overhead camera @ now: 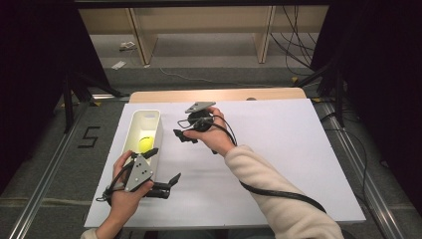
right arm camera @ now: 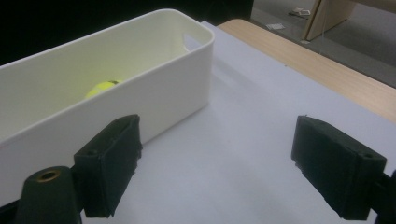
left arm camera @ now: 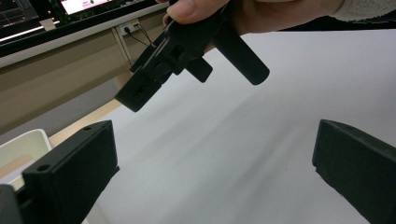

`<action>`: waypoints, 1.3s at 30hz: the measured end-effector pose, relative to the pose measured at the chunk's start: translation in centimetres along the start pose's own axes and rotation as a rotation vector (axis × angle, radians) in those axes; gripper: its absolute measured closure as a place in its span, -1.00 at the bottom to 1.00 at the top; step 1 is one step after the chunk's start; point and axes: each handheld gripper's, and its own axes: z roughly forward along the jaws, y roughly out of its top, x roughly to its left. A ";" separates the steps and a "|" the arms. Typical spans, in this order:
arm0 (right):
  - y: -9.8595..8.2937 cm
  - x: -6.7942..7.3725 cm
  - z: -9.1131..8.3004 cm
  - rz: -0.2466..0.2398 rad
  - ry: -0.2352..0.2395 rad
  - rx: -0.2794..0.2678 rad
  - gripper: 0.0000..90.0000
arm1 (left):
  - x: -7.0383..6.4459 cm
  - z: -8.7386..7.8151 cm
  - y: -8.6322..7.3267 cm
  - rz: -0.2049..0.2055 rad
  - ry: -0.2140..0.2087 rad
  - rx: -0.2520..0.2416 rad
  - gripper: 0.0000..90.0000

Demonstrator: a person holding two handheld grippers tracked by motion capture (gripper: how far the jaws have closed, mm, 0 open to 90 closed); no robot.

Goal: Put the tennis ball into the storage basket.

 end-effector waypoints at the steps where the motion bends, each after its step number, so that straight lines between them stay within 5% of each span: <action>1: -0.1 -0.1 -0.1 0.003 -0.001 -0.002 -0.63 | 0.0 0.0 0.0 -0.001 0.000 -0.001 -1.00; 39: -4.2 -3.6 -6.4 0.049 -0.081 -0.027 -0.63 | 0.0 0.0 0.0 -0.004 0.001 -0.007 -1.00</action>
